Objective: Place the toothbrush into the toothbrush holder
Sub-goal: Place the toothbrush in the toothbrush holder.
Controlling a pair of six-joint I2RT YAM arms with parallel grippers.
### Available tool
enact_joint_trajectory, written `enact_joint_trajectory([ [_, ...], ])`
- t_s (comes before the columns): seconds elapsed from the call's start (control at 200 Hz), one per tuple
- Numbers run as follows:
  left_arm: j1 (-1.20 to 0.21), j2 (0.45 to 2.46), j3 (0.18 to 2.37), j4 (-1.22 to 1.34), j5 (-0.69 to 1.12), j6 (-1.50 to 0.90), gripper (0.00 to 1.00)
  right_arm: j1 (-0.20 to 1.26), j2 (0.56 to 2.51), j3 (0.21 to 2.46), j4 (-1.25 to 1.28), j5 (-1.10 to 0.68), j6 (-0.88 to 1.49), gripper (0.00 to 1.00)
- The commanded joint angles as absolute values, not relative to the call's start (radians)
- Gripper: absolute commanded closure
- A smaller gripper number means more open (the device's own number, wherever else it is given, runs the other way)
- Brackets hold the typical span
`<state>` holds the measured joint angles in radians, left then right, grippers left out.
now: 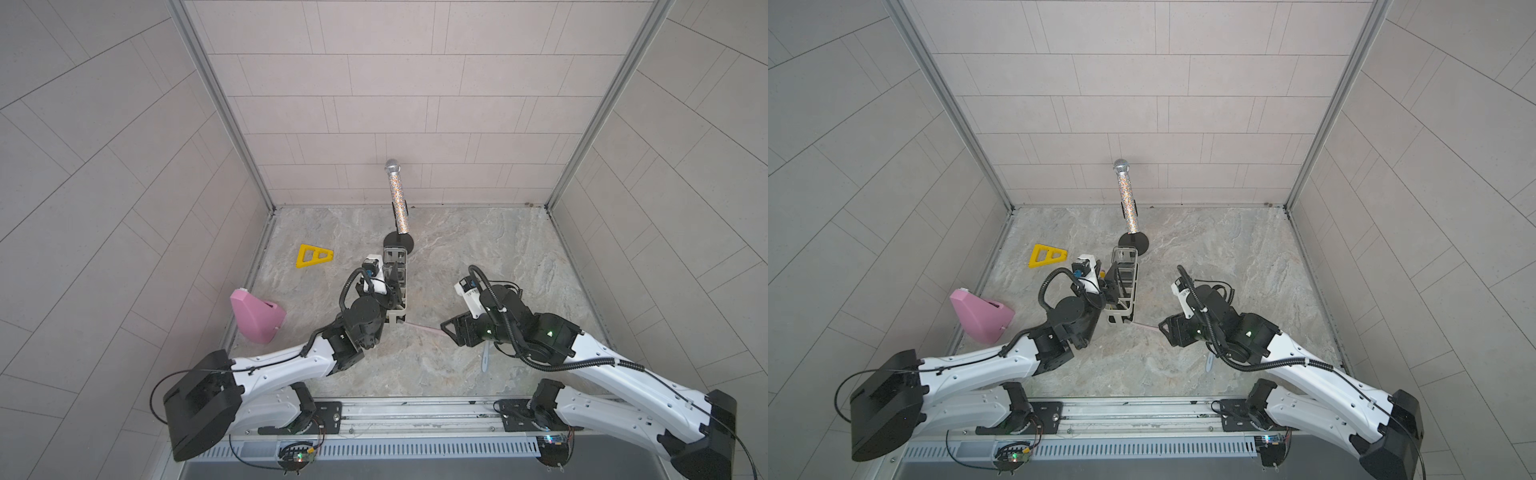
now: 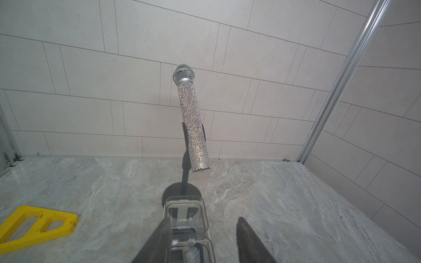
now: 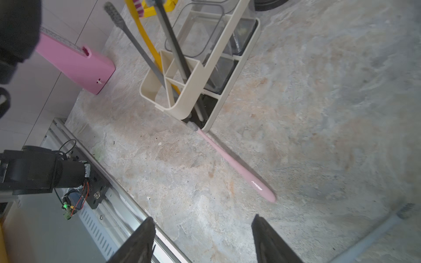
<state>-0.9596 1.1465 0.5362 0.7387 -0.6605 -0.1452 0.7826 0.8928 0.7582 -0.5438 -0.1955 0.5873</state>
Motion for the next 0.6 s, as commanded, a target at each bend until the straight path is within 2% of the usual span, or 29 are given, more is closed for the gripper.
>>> enact_joint_trajectory([
  [0.0, -0.955, 1.084, 0.596, 0.567, -0.633, -0.174, 0.47, 0.759, 0.906, 0.721, -0.6, -0.223, 0.58, 0.3],
  [0.3, -0.956, 0.952, 0.696, 0.231, -0.559, -0.264, 0.44, 0.768, 1.163, 0.71, -0.537, -0.3, 0.467, 0.27],
  [0.595, -0.956, 0.905, 0.771, 0.01, -0.539, -0.336, 0.44, 0.821, 1.405, 0.833, -0.526, -0.278, 0.343, 0.27],
])
